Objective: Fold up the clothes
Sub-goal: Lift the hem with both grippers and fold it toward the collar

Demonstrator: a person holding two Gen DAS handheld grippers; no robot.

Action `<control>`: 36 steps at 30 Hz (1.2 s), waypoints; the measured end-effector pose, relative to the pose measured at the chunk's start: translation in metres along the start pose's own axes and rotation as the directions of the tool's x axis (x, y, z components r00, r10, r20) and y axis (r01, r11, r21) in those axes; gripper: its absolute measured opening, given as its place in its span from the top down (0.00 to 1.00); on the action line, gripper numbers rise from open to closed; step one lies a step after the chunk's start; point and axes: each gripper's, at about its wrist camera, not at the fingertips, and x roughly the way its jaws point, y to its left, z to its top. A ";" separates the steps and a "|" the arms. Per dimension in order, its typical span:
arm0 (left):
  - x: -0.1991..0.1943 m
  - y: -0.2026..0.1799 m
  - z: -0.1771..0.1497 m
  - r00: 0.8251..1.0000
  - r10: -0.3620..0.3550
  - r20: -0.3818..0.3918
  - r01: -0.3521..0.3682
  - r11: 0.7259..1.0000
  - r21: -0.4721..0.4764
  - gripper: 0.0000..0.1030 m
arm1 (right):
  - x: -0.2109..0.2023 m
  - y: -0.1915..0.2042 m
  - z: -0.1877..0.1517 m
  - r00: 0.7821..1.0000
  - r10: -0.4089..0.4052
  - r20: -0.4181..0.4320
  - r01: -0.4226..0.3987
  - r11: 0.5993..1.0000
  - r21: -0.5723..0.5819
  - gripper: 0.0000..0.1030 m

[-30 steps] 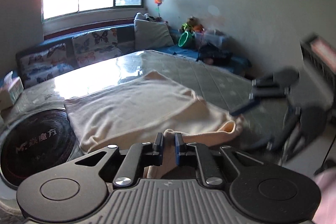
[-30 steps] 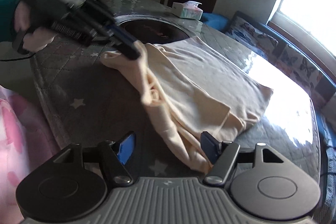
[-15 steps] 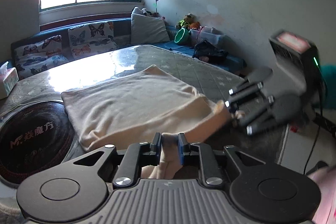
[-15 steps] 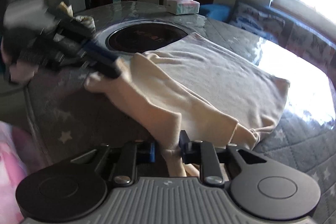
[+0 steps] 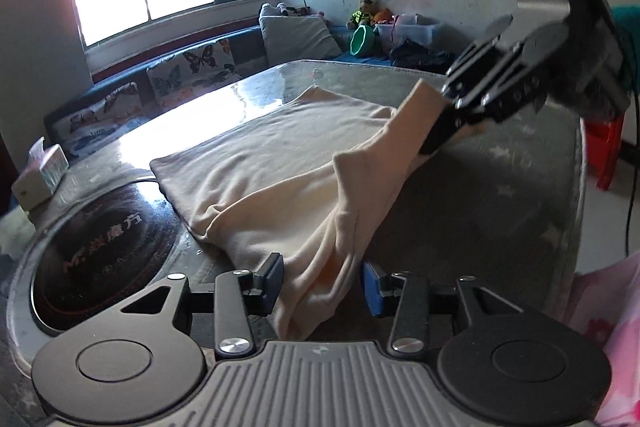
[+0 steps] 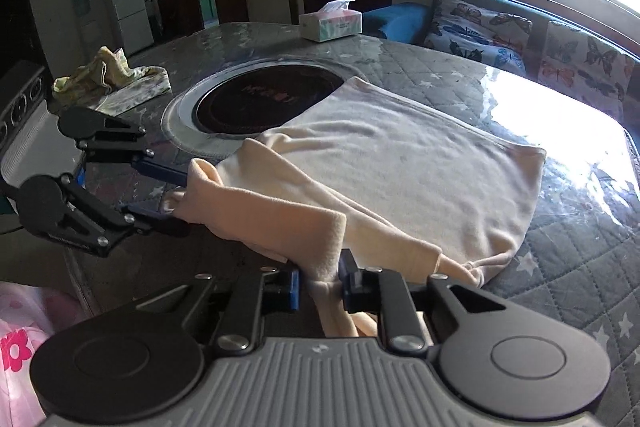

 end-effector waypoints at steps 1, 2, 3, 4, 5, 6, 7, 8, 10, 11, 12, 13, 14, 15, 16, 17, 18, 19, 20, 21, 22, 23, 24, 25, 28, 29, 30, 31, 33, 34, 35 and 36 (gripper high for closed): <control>0.000 0.000 -0.001 1.000 -0.002 0.005 0.002 1.000 0.008 0.71 | -0.001 0.001 -0.001 1.000 -0.008 0.004 0.008 1.000 -0.004 0.86; -0.001 0.001 -0.002 1.000 -0.006 0.007 0.006 1.000 0.010 0.82 | -0.002 0.003 -0.002 1.000 -0.016 0.008 0.016 1.000 -0.008 0.87; -0.003 0.001 -0.002 1.000 -0.010 0.010 0.010 1.000 0.011 0.86 | -0.003 0.004 -0.003 1.000 -0.020 0.013 0.020 1.000 -0.007 0.88; -0.006 0.001 -0.001 1.000 -0.009 0.020 0.009 1.000 0.014 0.90 | -0.004 0.005 -0.004 1.000 -0.024 0.018 0.024 1.000 -0.007 0.88; -0.010 0.001 0.000 1.000 -0.008 0.029 0.007 1.000 0.016 0.92 | -0.006 0.007 -0.006 0.999 -0.027 0.023 0.028 1.000 -0.006 0.89; -0.013 0.002 0.001 0.999 -0.006 0.038 0.006 1.000 0.018 0.92 | -0.008 0.009 -0.007 0.999 -0.030 0.028 0.030 1.000 -0.007 0.89; -0.017 0.001 0.002 0.999 -0.006 0.048 0.005 1.000 0.020 0.93 | -0.012 0.011 -0.008 0.999 -0.028 0.034 0.029 1.000 -0.011 0.89; -0.022 0.001 0.004 0.998 -0.012 0.055 0.011 1.000 0.023 0.93 | -0.015 0.013 -0.008 0.999 -0.027 0.041 0.027 1.000 -0.015 0.89; -0.033 -0.002 0.007 0.997 -0.023 0.067 0.021 0.999 0.030 0.94 | -0.023 0.017 -0.009 0.998 -0.024 0.050 0.025 0.999 -0.022 0.89; -0.040 -0.004 0.008 0.997 -0.031 0.070 0.029 0.999 0.030 0.94 | -0.030 0.021 -0.010 0.998 -0.019 0.054 0.021 0.999 -0.029 0.89; -0.046 -0.005 0.009 0.997 -0.038 0.072 0.036 0.999 0.029 0.94 | -0.036 0.023 -0.010 0.998 -0.015 0.056 0.017 0.999 -0.035 0.89; -0.054 -0.006 0.009 0.996 -0.048 0.074 0.047 0.999 0.019 0.94 | -0.041 0.026 -0.011 0.998 -0.009 0.055 0.011 0.999 -0.039 0.89; -0.061 -0.008 0.010 0.995 -0.058 0.076 0.057 0.998 0.009 0.94 | -0.050 0.031 -0.011 0.999 0.003 0.052 -0.001 0.999 -0.045 0.89; -0.069 -0.009 0.010 0.995 -0.068 0.078 0.068 0.998 -0.001 0.94 | -0.057 0.035 -0.012 0.999 0.014 0.048 -0.012 0.999 -0.051 0.89; -0.078 -0.011 0.010 0.994 -0.077 0.080 0.077 0.997 -0.008 0.94 | -0.063 0.039 -0.013 0.999 0.023 0.044 -0.020 0.998 -0.058 0.89; -0.087 -0.012 0.009 0.993 -0.085 0.082 0.087 0.996 -0.015 0.94 | -0.070 0.043 -0.014 0.999 0.033 0.039 -0.030 0.997 -0.064 0.89; -0.095 -0.014 0.009 0.992 -0.093 0.085 0.095 0.995 -0.023 0.94 | -0.076 0.047 -0.014 0.998 0.045 0.032 -0.043 0.997 -0.070 0.90; -0.103 -0.015 0.010 0.991 -0.100 0.088 0.103 0.994 -0.030 0.94 | -0.083 0.052 -0.015 0.998 0.057 0.025 -0.055 0.996 -0.076 0.91; -0.110 -0.017 0.010 0.990 -0.106 0.090 0.110 0.993 -0.037 0.94 | -0.090 0.056 -0.015 0.997 0.069 0.018 -0.067 0.994 -0.081 0.91; -0.114 -0.016 0.011 0.990 -0.107 0.090 0.111 0.993 -0.037 0.94 | -0.096 0.061 -0.015 0.997 0.081 0.011 -0.080 0.993 -0.087 0.91; -0.117 -0.016 0.013 0.990 -0.109 0.089 0.112 0.993 -0.035 0.94 | -0.102 0.064 -0.015 0.996 0.090 0.004 -0.089 0.992 -0.093 0.91; -0.117 -0.015 0.016 0.990 -0.109 0.087 0.112 0.993 -0.028 0.94 | -0.103 0.066 -0.012 0.996 0.090 0.000 -0.089 0.991 -0.101 0.91; -0.115 -0.013 0.020 0.990 -0.107 0.088 0.110 0.994 -0.024 0.94 | -0.104 0.066 -0.010 0.996 0.084 0.000 -0.083 0.990 -0.110 0.91; -0.112 -0.011 0.023 0.990 -0.106 0.089 0.108 0.994 -0.019 0.94 | -0.103 0.065 -0.007 0.997 0.078 0.001 -0.077 0.990 -0.116 0.91; -0.096 0.001 0.036 0.991 -0.097 0.090 0.099 0.995 -0.015 0.94 | -0.095 0.054 0.004 0.998 0.053 0.016 -0.051 0.993 -0.102 0.91; -0.089 0.005 0.040 0.992 -0.094 0.089 0.095 0.995 -0.014 0.94 | -0.092 0.049 0.008 0.999 0.044 0.020 -0.041 0.994 -0.096 0.91; -0.083 0.010 0.044 0.992 -0.090 0.089 0.092 0.996 -0.014 0.94 | -0.088 0.043 0.012 0.999 0.034 0.024 -0.032 0.995 -0.091 0.91; -0.076 0.014 0.048 0.992 -0.087 0.089 0.088 0.996 -0.013 0.94 | -0.085 0.037 0.016 0.999 0.027 0.027 -0.024 0.996 -0.086 0.91; -0.063 0.024 0.056 0.993 -0.080 0.087 0.081 0.997 -0.012 0.94 | -0.075 0.025 0.024 0.999 0.019 0.027 -0.017 0.997 -0.077 0.91; -0.054 0.029 0.060 0.994 -0.077 0.081 0.078 0.997 -0.009 0.94 | -0.070 0.020 0.027 1.000 0.013 0.027 -0.011 0.997 -0.074 0.91; -0.045 0.034 0.063 0.995 -0.074 0.074 0.075 0.997 -0.006 0.94 | -0.064 0.011 0.031 1.000 0.007 0.024 -0.006 0.998 -0.067 0.91; -0.034 0.039 0.066 0.995 -0.072 0.065 0.073 0.997 -0.007 0.94 | -0.057 0.004 0.035 1.000 0.002 0.021 0.000 0.998 -0.060 0.91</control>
